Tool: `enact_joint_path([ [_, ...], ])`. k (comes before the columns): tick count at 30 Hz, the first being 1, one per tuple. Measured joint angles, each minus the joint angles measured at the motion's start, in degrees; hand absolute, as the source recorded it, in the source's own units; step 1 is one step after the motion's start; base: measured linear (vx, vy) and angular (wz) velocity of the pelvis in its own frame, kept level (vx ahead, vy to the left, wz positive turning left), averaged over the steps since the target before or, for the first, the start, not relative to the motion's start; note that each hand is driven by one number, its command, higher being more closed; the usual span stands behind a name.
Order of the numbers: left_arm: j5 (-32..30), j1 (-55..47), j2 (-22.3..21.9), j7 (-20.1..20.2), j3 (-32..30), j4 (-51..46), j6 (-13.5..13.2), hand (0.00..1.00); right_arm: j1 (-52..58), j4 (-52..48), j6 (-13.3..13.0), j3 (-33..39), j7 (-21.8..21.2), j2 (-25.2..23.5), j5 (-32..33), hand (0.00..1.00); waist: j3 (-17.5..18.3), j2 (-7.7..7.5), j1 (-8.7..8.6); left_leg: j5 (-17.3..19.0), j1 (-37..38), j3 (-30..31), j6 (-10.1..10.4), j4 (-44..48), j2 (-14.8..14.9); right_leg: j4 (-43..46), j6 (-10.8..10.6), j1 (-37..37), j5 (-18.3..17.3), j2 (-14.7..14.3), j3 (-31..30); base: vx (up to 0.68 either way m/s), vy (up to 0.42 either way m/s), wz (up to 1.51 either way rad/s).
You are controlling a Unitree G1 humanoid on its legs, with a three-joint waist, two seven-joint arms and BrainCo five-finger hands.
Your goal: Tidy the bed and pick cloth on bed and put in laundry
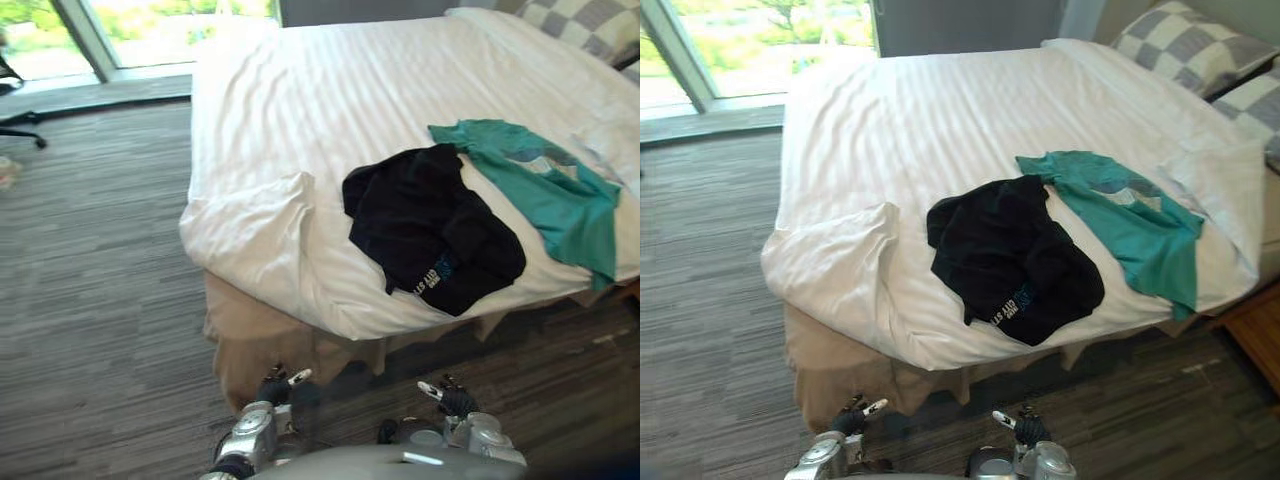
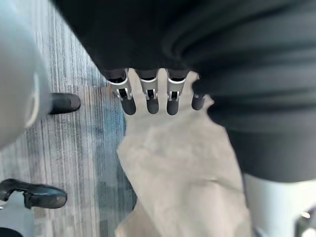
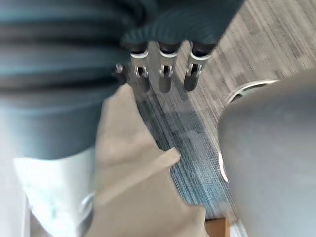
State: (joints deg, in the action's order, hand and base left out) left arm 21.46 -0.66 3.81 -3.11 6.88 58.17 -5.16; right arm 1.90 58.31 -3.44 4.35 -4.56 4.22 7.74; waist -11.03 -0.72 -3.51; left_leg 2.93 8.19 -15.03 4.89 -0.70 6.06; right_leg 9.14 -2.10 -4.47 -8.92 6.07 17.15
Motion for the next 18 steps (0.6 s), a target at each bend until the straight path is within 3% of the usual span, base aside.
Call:
enact_joint_path([
  [3, 0.3, -0.7, 0.0, -1.2, -0.3, 0.0, -0.1, 0.0, 0.1, 0.1, 0.1, -0.6, -0.2, 0.4, -0.1, 0.0, 0.6, 0.86, 0.04, -1.5, 1.4, 1.0, 0.5, -3.3, 0.2, -1.5, 0.0, -1.3, 0.3, -0.8, 1.4, 0.07, -0.057, 0.24],
  [6, 0.5, -1.5, 0.3, -1.4, -0.7, 0.0, -0.7, 0.0, 0.2, 0.4, 0.7, -2.4, -0.2, 0.3, -0.1, 0.0, 1.2, 0.06, 0.71, -1.8, 2.8, 1.3, 0.7, -4.8, 0.3, -3.3, -0.9, -3.0, 0.9, -1.2, 1.7, 0.06, -0.005, 0.08],
  [9, 6.1, -1.7, 0.5, -2.2, -0.7, 0.6, -4.4, 0.0, -0.1, 1.3, 1.7, -3.0, -0.2, -0.6, -0.1, 0.0, 2.2, -1.63, 1.1, -1.8, 2.6, 1.2, 0.7, -4.8, -0.4, -4.9, -1.5, -3.2, 1.8, -0.8, 1.7, 0.06, 0.044, 0.01],
  [10, 9.7, -1.7, 0.7, -2.5, -0.8, 0.5, -7.3, 0.0, -0.1, 1.3, 2.5, -3.0, -0.1, -1.0, -0.2, 0.0, 2.4, -2.39, 1.11, -1.8, 2.6, 1.3, 0.6, -4.8, -0.8, -5.9, -1.8, -3.7, 2.4, -0.4, 1.8, 0.06, 0.058, 0.04],
  [11, 11.6, -1.8, 0.8, -3.0, -1.3, 0.3, -8.6, 0.0, 0.0, 1.3, 2.8, -3.1, -0.2, -0.9, -0.3, 0.0, 2.6, -2.7, 1.07, -1.9, 2.6, 1.3, 0.5, -4.8, -1.2, -6.5, -2.0, -4.1, 2.6, -0.1, 2.0, 0.04, 0.064, 0.1],
  [15, 21.4, -2.0, 1.1, -9.9, -9.4, -7.9, -10.8, 0.0, -0.1, 0.9, 5.0, -2.6, -0.3, -0.7, -1.4, 0.0, 2.8, -2.96, 0.98, -2.8, 1.1, 3.3, -0.7, -4.8, -3.0, -7.2, -2.6, -4.3, 3.5, 1.8, 4.3, -0.01, 0.07, 0.32],
  [18, 28.1, -1.0, 2.4, -14.0, -16.8, -16.6, -15.8, 0.0, 0.0, 0.6, 6.5, -1.4, -0.8, -0.6, -1.3, 0.0, 2.8, -2.52, 1.44, -3.5, 0.0, 5.1, -1.6, -4.8, -3.5, -7.1, -2.7, -4.3, 4.1, 2.3, 6.1, -0.05, 0.034, 0.38],
])
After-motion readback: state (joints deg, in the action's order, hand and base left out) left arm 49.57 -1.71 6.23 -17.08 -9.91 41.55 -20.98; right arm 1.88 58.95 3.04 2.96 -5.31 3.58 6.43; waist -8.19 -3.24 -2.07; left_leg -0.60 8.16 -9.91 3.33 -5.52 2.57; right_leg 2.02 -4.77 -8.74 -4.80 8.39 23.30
